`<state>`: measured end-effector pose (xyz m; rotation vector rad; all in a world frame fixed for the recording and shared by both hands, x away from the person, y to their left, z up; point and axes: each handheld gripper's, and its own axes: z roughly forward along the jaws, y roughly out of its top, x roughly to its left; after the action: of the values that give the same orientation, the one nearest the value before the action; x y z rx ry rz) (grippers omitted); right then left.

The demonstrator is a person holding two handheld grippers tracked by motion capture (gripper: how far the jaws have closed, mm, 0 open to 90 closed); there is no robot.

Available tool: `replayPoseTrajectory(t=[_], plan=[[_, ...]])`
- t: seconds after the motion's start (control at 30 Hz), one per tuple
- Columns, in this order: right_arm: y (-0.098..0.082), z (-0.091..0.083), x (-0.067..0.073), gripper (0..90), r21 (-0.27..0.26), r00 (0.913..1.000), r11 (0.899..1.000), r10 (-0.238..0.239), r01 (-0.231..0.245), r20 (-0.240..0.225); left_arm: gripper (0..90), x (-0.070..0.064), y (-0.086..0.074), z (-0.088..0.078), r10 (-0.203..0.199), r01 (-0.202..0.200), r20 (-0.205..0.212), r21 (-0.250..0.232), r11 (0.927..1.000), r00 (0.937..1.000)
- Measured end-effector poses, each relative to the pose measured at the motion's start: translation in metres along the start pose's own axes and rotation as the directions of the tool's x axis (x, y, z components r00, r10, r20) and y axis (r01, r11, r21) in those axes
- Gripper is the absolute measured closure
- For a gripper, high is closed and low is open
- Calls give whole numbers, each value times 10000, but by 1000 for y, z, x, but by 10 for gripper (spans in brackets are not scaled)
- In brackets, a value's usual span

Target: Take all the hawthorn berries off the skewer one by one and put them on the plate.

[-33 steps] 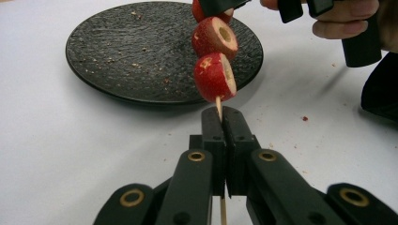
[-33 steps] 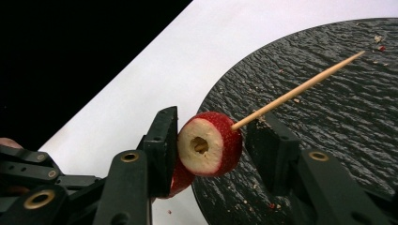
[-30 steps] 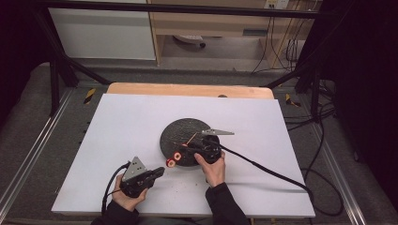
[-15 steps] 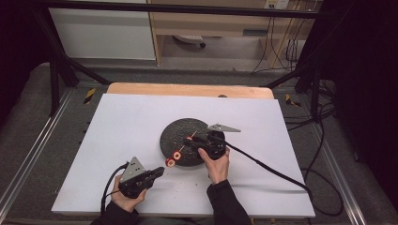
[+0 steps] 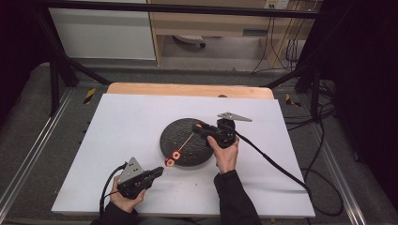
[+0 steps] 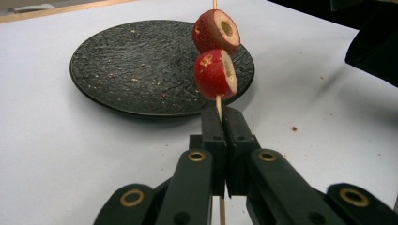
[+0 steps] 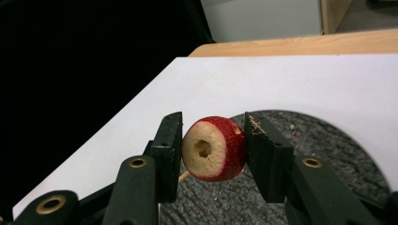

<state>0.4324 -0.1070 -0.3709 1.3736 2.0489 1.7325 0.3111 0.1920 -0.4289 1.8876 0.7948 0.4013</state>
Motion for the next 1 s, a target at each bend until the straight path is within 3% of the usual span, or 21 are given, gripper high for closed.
replayPoseTrajectory(t=[0.3,0.43,0.67,1.0], plan=[[18,1,-18,596,-252,9993,9996,138,-130,344,884,3,-1,-1,-73,74,-110,37,10000,9999],[20,7,-26,595,-57,9979,9999,98,-94,633,884,5,-1,-2,-141,141,-208,-5,9999,9997],[0,29,-32,595,880,9964,9961,-146,72,835,884,9,0,-5,-245,242,-300,-99,9997,9993],[-34,56,-38,592,2105,9937,9773,-480,259,1009,884,11,0,-5,-298,295,-345,-101,9995,9990]])
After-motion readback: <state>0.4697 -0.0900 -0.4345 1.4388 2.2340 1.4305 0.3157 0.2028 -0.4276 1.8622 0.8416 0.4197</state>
